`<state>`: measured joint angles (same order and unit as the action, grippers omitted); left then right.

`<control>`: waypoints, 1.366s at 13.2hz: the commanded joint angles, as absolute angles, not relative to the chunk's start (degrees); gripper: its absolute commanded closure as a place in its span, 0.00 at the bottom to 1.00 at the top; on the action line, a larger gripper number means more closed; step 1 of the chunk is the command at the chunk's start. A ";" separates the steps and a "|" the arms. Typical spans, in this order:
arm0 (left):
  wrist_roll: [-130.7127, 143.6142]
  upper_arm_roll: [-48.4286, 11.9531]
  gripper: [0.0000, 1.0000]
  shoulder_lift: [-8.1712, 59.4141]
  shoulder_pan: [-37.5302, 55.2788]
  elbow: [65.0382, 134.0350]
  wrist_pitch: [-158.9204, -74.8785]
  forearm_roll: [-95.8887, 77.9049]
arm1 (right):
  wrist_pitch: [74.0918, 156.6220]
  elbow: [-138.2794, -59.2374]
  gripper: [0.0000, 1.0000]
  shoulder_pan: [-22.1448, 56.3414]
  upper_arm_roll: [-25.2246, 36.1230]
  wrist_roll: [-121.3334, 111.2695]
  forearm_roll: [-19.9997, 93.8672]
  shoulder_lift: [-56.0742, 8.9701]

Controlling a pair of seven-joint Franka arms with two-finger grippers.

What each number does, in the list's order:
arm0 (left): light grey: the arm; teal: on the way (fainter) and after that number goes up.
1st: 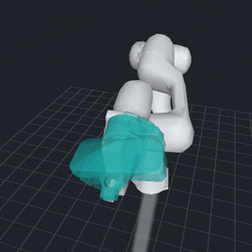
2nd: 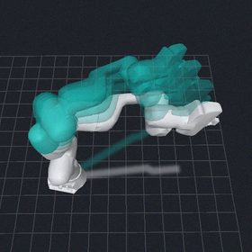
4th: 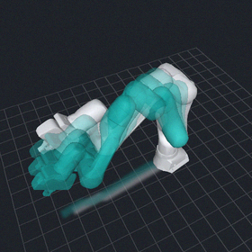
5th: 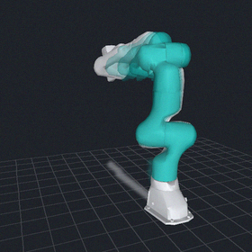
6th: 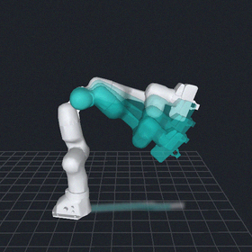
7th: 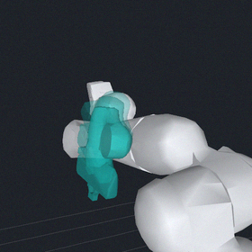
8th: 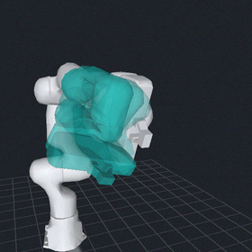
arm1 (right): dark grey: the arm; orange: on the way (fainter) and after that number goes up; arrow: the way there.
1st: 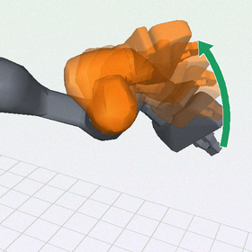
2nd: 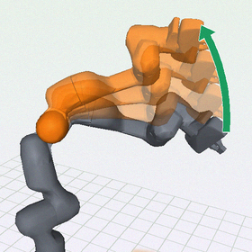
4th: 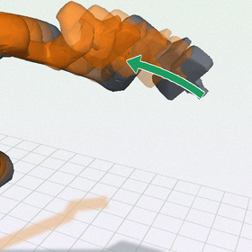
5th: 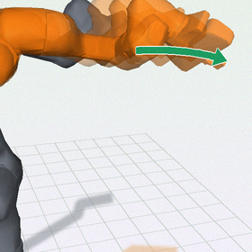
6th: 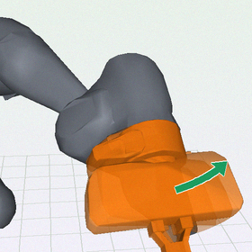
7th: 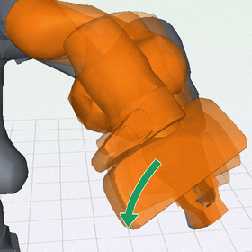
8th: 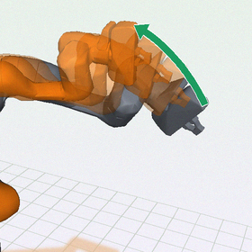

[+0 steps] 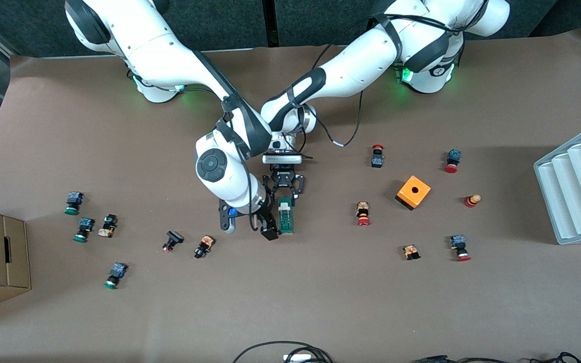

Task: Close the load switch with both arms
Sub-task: 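Grasp the white switch handle with the right gripper, then push the white handle down into the contacts with the right gripper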

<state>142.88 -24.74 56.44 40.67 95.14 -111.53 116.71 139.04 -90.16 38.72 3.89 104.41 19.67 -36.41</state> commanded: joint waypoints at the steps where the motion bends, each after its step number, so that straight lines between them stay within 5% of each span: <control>1: 144.05 -23.99 0.36 57.13 41.84 94.04 -110.48 117.60 | 143.51 -93.94 0.05 40.25 4.31 105.73 21.53 -36.74; 18: 144.05 -23.99 0.35 58.62 42.71 94.22 -107.06 119.35 | 152.49 -100.02 0.39 45.35 4.39 105.73 21.53 -38.94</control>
